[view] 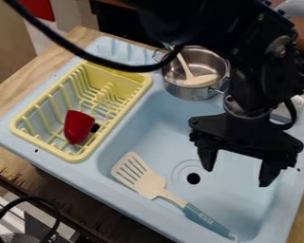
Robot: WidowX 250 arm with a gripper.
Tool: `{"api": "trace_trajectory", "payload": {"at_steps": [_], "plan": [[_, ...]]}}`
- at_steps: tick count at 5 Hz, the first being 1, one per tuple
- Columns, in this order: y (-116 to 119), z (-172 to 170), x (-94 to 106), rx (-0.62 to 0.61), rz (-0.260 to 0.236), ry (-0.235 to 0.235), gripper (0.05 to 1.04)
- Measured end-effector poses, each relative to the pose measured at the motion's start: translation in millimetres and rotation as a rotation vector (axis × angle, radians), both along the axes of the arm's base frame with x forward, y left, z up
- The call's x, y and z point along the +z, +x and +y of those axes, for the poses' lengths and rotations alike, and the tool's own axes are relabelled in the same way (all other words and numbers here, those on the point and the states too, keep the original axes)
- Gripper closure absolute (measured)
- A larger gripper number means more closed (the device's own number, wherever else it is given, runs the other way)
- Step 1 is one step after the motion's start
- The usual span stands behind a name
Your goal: Put the blue ladle to the yellow basket
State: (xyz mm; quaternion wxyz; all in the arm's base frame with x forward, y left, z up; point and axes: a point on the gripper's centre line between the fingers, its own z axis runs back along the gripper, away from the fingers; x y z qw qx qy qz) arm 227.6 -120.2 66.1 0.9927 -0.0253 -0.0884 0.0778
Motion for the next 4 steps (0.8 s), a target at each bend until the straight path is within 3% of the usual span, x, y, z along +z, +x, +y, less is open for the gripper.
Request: {"api": "trace_trajectory", "payload": {"at_steps": [2, 4], "plan": [[-0.2, 8.2, -6.0, 0.056, 0.022, 0.007, 0.084], [26.8, 51.0, 9.4, 0.283, -0.001, 0.045, 0.084]]}}
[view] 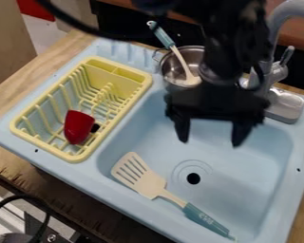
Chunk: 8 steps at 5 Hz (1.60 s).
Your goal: Put the blue ladle to the yellow basket
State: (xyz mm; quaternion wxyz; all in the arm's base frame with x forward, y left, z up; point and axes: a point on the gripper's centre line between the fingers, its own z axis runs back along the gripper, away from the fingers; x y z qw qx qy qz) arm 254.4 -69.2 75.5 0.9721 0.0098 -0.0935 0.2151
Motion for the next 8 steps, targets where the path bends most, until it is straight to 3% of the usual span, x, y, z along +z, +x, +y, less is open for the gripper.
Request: {"api": "trace_trajectory", "payload": {"at_steps": [1, 3, 4, 6, 7, 8], "plan": [[13.2, 25.6, 10.6, 0.085, 0.007, 0.015, 0.084], [36.5, 56.3, 33.1, 0.187, -0.002, -0.028, 0.084], [54.4, 61.4, 30.7, 0.278, -0.063, -0.037, 0.084], [81.7, 67.4, 29.9, 0.441, -0.135, -0.023, 0.084], [92.9, 66.0, 22.5, 0.479, -0.125, 0.005, 0.084], [100.5, 69.0, 17.0, 0.533, -0.169, 0.023, 0.084]]}}
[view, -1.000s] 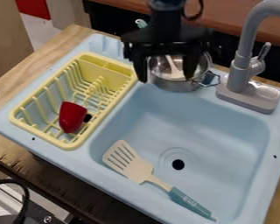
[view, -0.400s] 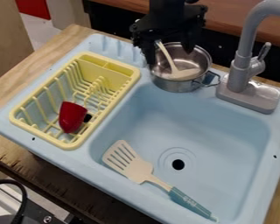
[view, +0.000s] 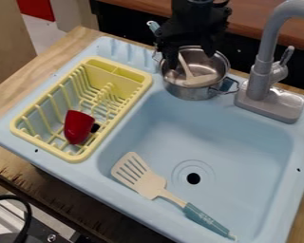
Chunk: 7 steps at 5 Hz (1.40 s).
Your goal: Put the blue ladle to the yellow basket
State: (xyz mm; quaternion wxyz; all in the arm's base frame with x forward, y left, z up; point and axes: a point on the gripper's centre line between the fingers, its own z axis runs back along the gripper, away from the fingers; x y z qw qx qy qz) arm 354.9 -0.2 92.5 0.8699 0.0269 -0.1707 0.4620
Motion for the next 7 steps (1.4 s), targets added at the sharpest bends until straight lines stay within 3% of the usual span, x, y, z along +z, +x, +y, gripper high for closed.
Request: {"api": "trace_trajectory", "payload": {"at_steps": [3, 5, 7], "plan": [[13.0, 5.0, -17.2, 0.076, 0.012, 0.018, 0.085], [17.2, 7.5, -16.1, 0.079, -0.016, 0.030, 0.084], [18.0, 10.1, -24.5, 0.114, -0.012, 0.040, 0.084]]}}
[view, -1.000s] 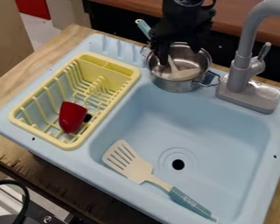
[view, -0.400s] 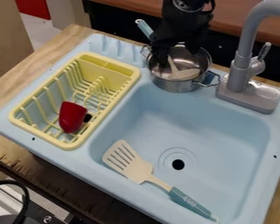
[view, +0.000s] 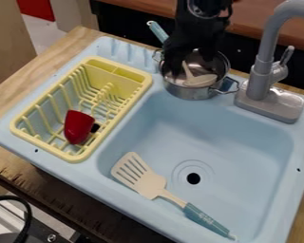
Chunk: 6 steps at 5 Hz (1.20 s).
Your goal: Put the blue ladle to the yellow basket
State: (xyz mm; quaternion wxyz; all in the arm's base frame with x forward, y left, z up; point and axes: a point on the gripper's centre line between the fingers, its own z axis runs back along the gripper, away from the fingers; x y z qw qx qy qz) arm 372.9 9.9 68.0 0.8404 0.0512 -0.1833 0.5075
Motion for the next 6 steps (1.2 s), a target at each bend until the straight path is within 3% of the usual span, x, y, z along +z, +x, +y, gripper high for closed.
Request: {"api": "trace_trajectory", "payload": {"at_steps": [1, 3, 4, 5, 6], "plan": [[-1.6, 1.0, -6.2, 0.004, 0.005, 0.012, 0.132], [-4.0, 0.5, -7.3, 0.009, 0.020, 0.001, 0.693], [-4.3, 1.0, -7.4, 0.003, 0.024, 0.002, 0.914], [-6.6, 0.0, -9.1, -0.009, 0.040, -0.002, 1.007], [-11.5, 1.5, -9.5, -0.011, 0.072, -0.009, 1.012]]}}
